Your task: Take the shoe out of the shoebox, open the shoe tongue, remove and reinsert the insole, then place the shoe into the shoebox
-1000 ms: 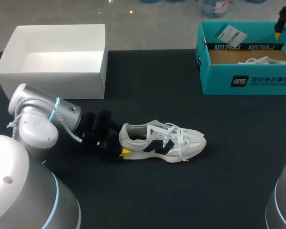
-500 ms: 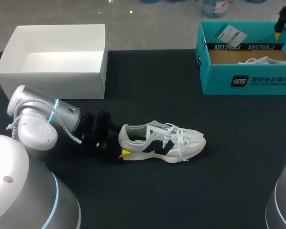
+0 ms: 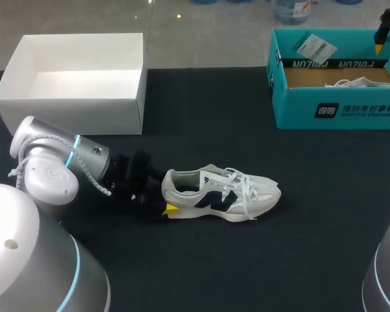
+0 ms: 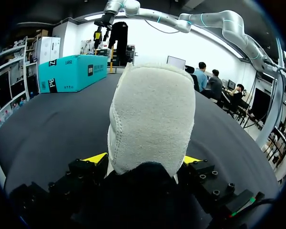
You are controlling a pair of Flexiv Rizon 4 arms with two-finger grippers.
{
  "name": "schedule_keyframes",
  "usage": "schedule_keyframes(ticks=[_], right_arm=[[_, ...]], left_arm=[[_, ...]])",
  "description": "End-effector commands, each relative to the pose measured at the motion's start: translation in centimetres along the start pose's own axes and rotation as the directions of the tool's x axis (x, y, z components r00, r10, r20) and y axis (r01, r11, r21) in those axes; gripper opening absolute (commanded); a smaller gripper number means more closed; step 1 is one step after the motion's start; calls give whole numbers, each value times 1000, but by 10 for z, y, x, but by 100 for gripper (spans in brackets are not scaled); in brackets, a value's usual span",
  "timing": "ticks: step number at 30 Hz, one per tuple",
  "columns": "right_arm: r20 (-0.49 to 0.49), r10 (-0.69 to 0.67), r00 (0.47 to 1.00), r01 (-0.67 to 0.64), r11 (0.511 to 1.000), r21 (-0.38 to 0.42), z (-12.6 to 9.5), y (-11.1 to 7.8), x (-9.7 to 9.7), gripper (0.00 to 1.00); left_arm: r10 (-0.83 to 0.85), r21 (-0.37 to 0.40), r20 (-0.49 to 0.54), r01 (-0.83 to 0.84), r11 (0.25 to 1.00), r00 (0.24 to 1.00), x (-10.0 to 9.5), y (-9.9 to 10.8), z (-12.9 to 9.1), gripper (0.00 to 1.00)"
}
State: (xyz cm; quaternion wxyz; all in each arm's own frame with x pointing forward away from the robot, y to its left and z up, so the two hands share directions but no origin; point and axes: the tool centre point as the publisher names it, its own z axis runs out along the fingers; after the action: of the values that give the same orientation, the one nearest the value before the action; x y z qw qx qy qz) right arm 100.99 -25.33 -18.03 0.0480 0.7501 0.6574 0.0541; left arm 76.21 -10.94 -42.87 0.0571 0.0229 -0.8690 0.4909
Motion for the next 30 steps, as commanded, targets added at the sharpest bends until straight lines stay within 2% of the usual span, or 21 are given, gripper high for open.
schedule_keyframes(ticks=[1, 6, 12, 20, 26, 30], right_arm=[[1, 1, 1000, -1, 1000, -1, 0, 0, 0, 100], [33, 7, 999, -7, 1000, -1, -4, 7, 37, 100], [67, 46, 997, -45, 999, -30, -18, -4, 76, 100], [40, 131, 991, -130, 991, -20, -27, -40, 123, 100], [22, 121, 992, -121, 993, 8, -21, -68, 162, 100], [11, 146, 989, -147, 989, 36, -17, -94, 192, 100]], left_arm=[[-1, -4, 0, 1, 1000, 1000, 2, 4, 1, 0], [-1, -4, 0, 1, 1000, 1000, 2, 4, 1, 0], [-1, -4, 0, 1, 1000, 1000, 2, 4, 1, 0], [-1, -4, 0, 1, 1000, 1000, 2, 4, 1, 0], [-1, -4, 0, 1, 1000, 1000, 2, 4, 1, 0], [-1, -4, 0, 1, 1000, 1000, 2, 4, 1, 0]])
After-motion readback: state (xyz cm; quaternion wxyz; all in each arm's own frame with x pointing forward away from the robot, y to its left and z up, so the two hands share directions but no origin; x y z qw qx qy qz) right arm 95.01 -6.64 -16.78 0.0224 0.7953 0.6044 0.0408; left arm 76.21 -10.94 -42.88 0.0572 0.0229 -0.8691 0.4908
